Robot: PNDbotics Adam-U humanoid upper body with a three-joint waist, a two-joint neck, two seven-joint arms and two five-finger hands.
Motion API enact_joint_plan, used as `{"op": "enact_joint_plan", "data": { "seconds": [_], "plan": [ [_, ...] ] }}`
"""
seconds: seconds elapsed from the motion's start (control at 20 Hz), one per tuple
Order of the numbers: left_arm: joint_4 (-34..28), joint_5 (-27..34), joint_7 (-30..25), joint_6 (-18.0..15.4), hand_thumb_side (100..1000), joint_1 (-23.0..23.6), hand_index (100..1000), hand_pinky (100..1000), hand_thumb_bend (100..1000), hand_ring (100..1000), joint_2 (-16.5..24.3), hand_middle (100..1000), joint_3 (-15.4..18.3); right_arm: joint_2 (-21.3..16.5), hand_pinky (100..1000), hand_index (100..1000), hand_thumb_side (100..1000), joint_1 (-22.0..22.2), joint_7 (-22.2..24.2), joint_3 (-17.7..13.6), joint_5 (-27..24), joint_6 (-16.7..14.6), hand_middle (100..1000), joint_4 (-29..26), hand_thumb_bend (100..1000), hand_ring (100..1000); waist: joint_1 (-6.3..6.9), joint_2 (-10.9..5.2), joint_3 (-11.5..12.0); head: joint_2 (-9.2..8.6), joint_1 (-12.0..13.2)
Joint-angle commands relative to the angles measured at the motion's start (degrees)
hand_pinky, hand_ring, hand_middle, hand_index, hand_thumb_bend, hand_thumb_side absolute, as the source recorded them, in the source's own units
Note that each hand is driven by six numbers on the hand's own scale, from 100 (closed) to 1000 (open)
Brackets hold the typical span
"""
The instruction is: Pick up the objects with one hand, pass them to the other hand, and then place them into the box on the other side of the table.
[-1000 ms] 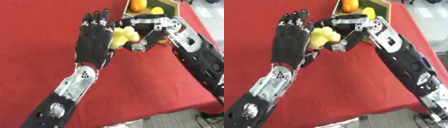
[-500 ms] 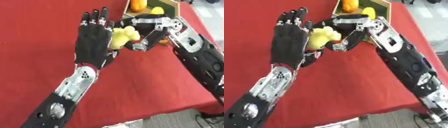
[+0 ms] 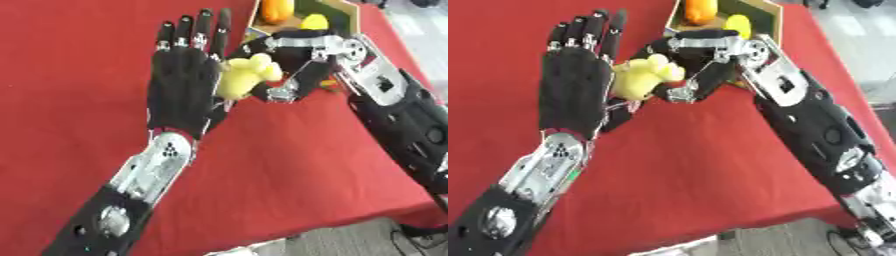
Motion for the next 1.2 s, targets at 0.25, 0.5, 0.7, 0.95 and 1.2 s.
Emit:
{"op": "enact_joint_plan", "data": {
  "seconds": [0.25, 0.5, 0.7, 0.95, 1.2],
  "plan": [
    [-0.04, 0.35, 0.28, -0.86, 293, -0.49, 860, 605, 982, 674, -0.82, 692, -0.16, -1.20, 749, 335, 152, -0.47, -0.03, -1.75, -0.84, 1.40, 125, -0.19, 100, 1000, 0.22, -0.99, -0.21, 0.35, -0.25],
    [0.03, 0.43, 0.48, -1.59, 443, -0.36, 865, 617, 1000, 681, -0.78, 697, -0.31, -1.51, 748, 335, 147, -0.31, -0.03, -2.73, -1.52, 1.72, 125, -0.02, 100, 1000, 0.24, -0.98, -0.33, 0.27, -0.33],
    [0.35, 0.45, 0.48, -1.65, 459, -0.24, 867, 620, 1000, 684, -0.81, 699, -0.39, -1.85, 748, 336, 144, -0.21, -0.03, -3.50, -2.13, 1.75, 125, 0.21, 100, 1000, 0.28, -0.97, -0.40, 0.31, -0.38],
    [0.42, 0.42, 0.37, -1.39, 445, -0.21, 868, 622, 1000, 687, -0.81, 702, -0.29, -2.20, 748, 333, 141, -0.09, -0.03, -4.12, -2.75, 1.84, 125, 0.30, 100, 1000, 0.31, -0.91, -0.49, 0.29, -0.50],
    [0.60, 0.68, 0.74, -0.65, 444, 0.07, 870, 622, 1000, 689, -0.76, 703, 0.00, -2.68, 748, 331, 143, 0.26, -0.03, -4.97, -3.13, 1.71, 126, 0.59, 100, 1000, 0.26, -0.74, -0.59, 0.04, -0.54]
  ]
}}
